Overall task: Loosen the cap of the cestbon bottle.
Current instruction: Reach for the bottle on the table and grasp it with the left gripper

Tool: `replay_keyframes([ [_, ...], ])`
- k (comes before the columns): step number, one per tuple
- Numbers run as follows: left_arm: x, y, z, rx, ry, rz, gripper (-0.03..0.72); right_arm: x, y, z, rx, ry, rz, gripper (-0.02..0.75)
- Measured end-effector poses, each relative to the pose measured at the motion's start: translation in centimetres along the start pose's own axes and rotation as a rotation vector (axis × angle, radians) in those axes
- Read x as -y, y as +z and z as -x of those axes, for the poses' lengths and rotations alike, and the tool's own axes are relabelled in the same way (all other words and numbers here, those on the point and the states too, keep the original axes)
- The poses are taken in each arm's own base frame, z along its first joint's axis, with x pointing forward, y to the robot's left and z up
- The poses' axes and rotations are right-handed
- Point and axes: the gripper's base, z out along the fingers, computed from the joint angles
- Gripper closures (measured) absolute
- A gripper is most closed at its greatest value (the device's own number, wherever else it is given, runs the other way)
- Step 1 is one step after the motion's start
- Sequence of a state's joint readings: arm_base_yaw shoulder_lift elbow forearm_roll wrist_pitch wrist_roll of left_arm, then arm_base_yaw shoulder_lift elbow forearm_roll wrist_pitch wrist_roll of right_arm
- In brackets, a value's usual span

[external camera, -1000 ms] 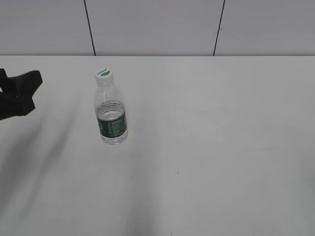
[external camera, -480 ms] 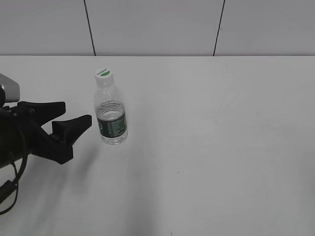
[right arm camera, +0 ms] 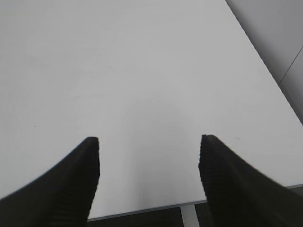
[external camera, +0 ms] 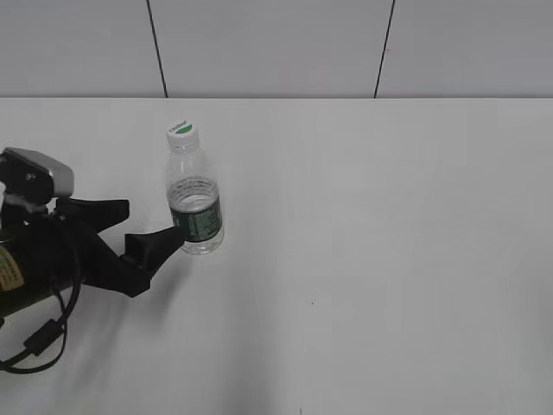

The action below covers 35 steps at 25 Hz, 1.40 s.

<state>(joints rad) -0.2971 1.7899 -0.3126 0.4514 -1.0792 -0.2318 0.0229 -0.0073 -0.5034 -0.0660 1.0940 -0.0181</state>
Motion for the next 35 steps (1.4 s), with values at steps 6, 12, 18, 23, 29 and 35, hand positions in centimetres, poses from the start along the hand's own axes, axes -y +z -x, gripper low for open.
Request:
replay_keyframes([
  [6, -0.2, 2.2, -0.4, -0.028, 0.043, -0.075, 0.101, 0.0, 0.0, 0.0, 0.000, 0.000, 0.000, 0.227],
  [12, -0.5, 3.9, 0.0, -0.035, 0.096, -0.128, 0.101, 0.0, 0.0, 0.0, 0.000, 0.000, 0.000, 0.227],
  [18, -1.6, 6.2, 0.4, -0.024, 0.112, -0.118, 0.101, 0.0, 0.0, 0.0, 0.000, 0.000, 0.000, 0.227],
  [23, -2.4, 8.3, -0.2, -0.026, 0.111, -0.120, 0.105, 0.0, 0.0, 0.0, 0.000, 0.000, 0.000, 0.227],
  [29, -2.9, 9.8, -0.8, -0.004, 0.102, -0.132, 0.105, 0.0, 0.0, 0.0, 0.000, 0.000, 0.000, 0.227],
  [35, -2.7, 9.8, -0.2, 0.063, 0.100, -0.158, 0.109, 0.0, 0.0, 0.0, 0.000, 0.000, 0.000, 0.227],
])
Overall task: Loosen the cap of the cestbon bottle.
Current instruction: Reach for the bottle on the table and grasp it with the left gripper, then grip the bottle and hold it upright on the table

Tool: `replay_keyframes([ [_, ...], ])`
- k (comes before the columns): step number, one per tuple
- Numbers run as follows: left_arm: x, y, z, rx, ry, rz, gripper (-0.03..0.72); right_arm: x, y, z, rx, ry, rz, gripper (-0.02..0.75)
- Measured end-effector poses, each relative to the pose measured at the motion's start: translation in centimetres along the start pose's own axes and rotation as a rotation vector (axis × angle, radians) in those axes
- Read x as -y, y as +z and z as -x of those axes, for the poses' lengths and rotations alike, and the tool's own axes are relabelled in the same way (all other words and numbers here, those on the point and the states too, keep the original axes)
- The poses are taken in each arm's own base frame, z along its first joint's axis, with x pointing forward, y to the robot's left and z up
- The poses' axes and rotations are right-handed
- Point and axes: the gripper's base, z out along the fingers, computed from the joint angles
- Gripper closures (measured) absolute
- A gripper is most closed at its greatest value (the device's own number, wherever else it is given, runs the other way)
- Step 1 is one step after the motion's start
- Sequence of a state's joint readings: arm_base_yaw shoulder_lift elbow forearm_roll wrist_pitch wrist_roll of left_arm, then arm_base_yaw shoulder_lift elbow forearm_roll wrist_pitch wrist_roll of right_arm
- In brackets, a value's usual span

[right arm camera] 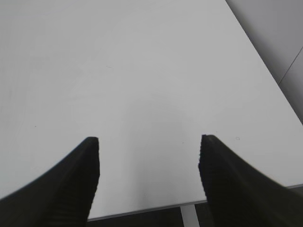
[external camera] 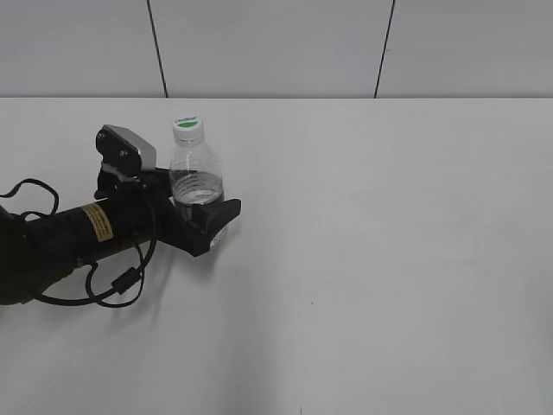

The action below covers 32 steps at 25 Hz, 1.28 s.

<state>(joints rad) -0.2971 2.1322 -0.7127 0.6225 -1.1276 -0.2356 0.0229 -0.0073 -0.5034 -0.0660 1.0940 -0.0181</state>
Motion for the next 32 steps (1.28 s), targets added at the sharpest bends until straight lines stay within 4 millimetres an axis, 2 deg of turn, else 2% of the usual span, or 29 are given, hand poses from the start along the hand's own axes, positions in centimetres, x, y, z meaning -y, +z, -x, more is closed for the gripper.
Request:
replay_keyframes([
  [3, 0.0, 0.0, 0.0, 0.000, 0.000, 0.000, 0.138, 0.0, 0.0, 0.0, 0.000, 0.000, 0.000, 0.227],
  [7, 0.0, 0.0, 0.0, -0.003, 0.002, -0.004, 0.244, 0.0, 0.0, 0.0, 0.000, 0.000, 0.000, 0.227],
  [9, 0.1, 0.0, 0.0, -0.004, 0.003, -0.006, 0.273, 0.0, 0.0, 0.0, 0.000, 0.000, 0.000, 0.227],
  [15, 0.4, 0.1, 0.0, -0.010, 0.026, -0.054, 0.284, 0.0, 0.0, 0.0, 0.000, 0.000, 0.000, 0.227],
  [23, 1.4, 0.6, 0.5, 0.007, 0.024, -0.205, 0.286, 0.0, 0.0, 0.0, 0.000, 0.000, 0.000, 0.227],
  [32, 5.3, 3.2, 1.8, 0.009, 0.140, -0.408, 0.289, 0.0, 0.0, 0.0, 0.000, 0.000, 0.000, 0.227],
])
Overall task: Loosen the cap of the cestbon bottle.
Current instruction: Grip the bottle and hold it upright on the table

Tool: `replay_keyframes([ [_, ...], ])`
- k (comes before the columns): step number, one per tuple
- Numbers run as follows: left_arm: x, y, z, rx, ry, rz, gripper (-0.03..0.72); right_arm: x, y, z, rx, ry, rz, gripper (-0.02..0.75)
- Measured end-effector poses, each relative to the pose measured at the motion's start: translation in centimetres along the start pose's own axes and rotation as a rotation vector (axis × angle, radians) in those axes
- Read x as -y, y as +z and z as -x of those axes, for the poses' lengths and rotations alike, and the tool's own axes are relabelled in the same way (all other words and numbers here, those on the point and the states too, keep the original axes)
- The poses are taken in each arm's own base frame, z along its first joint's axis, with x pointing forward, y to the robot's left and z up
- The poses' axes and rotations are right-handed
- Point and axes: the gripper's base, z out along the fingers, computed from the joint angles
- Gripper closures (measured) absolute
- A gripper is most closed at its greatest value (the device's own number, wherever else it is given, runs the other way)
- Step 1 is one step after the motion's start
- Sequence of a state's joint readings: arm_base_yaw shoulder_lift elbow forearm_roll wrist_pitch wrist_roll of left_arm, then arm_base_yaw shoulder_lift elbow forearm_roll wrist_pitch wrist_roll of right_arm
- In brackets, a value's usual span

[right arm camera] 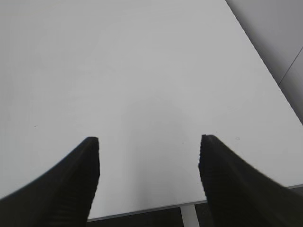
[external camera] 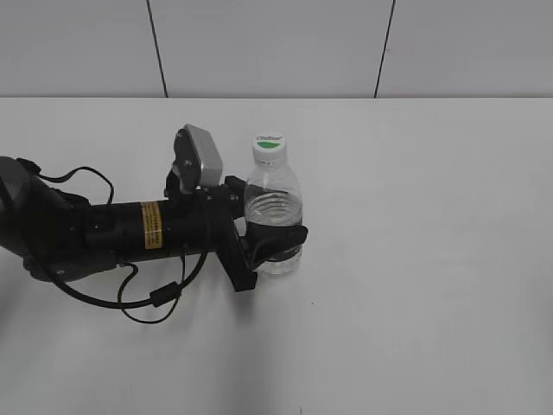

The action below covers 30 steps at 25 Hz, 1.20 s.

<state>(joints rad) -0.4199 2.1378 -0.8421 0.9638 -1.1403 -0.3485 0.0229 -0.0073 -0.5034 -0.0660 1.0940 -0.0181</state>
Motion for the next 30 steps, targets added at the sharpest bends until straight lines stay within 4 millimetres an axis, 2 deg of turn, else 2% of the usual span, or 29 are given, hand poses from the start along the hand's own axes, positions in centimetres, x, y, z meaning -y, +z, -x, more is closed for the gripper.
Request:
replay_keyframes([
  [6, 0.7, 1.3, -0.7, -0.031, -0.004, -0.025, 0.289, 0.0, 0.0, 0.1, -0.001, 0.002, 0.000, 0.227],
  [11, 0.5, 1.7, -1.5, -0.035, -0.019, -0.028, 0.289, 0.0, 1.2, 2.3, -0.117, -0.002, 0.011, 0.227],
  [17, 0.4, 2.0, -1.9, -0.016, -0.027, -0.036, 0.291, -0.5, 4.1, 7.8, -0.322, 0.028, 0.077, 0.227],
  [22, 0.4, 2.0, -1.9, -0.007, -0.029, -0.040, 0.291, -1.3, 6.6, 13.3, -0.394, 0.097, 0.170, 0.227],
  [23, 0.4, 2.0, -1.9, -0.007, -0.029, -0.040, 0.291, -1.5, 7.4, 14.3, -0.425, 0.119, 0.186, 0.227],
  [24, 0.4, 2.0, -1.9, -0.007, -0.029, -0.040, 0.291, -1.7, 9.1, 15.1, -0.487, 0.138, 0.198, 0.227],
  [30, 0.6, 2.0, -1.9, -0.014, -0.013, -0.069, 0.292, -3.5, 15.4, 20.1, -0.605, 0.306, 0.302, 0.227],
])
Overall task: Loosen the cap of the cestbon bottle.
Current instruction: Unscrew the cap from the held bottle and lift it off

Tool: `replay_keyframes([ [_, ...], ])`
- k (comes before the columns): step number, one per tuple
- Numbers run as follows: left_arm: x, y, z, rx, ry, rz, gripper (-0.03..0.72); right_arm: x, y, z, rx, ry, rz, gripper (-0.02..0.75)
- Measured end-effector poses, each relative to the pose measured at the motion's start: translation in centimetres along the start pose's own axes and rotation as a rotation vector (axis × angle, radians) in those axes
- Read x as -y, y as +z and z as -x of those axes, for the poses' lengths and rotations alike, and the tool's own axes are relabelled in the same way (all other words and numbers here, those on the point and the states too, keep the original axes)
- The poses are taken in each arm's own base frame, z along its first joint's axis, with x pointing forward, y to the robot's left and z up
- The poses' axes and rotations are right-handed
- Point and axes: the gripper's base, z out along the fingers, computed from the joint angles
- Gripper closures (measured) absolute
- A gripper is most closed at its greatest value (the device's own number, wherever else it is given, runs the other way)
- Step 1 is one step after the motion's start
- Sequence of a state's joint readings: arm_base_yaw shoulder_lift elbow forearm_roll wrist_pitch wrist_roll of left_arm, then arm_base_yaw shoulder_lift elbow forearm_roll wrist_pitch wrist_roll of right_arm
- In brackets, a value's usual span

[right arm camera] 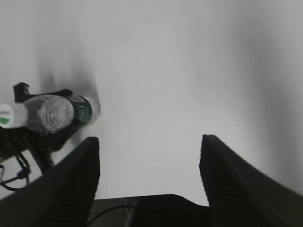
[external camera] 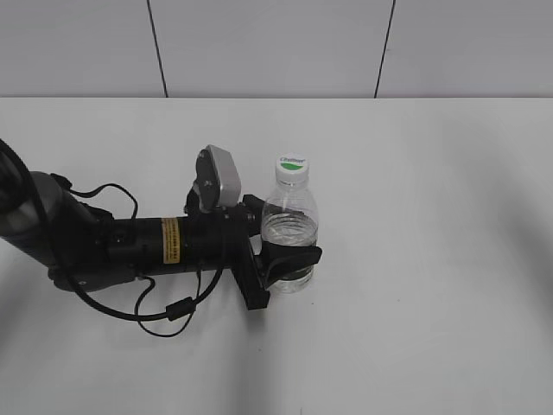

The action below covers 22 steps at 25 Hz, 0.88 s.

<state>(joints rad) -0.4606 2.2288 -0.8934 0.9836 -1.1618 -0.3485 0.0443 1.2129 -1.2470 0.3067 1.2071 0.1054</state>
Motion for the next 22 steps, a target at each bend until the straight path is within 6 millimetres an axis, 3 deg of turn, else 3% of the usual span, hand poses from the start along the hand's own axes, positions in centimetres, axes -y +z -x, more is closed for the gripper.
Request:
replay_keyframes([
  [5, 0.0, 0.0, 0.0, -0.001, 0.004, -0.005, 0.292, -4.7, 3.8, 3.5, -0.090, -0.003, 0.061, 0.227],
  [9, 0.0, 0.0, 0.0, -0.001, 0.004, -0.006, 0.292, -9.9, 7.5, 4.1, -0.168, -0.078, 0.084, 0.227],
  [13, 0.0, 0.0, 0.0, 0.000, 0.005, -0.006, 0.294, -13.6, 11.9, 4.1, -0.248, -0.120, 0.088, 0.227],
  [18, 0.0, 0.0, 0.0, -0.001, 0.006, -0.006, 0.297, -15.9, 16.4, 3.8, -0.310, -0.141, 0.056, 0.227],
  [22, 0.0, 0.0, 0.0, -0.001, 0.006, -0.006, 0.297, -16.5, 18.1, 3.0, -0.346, -0.158, 0.037, 0.227],
])
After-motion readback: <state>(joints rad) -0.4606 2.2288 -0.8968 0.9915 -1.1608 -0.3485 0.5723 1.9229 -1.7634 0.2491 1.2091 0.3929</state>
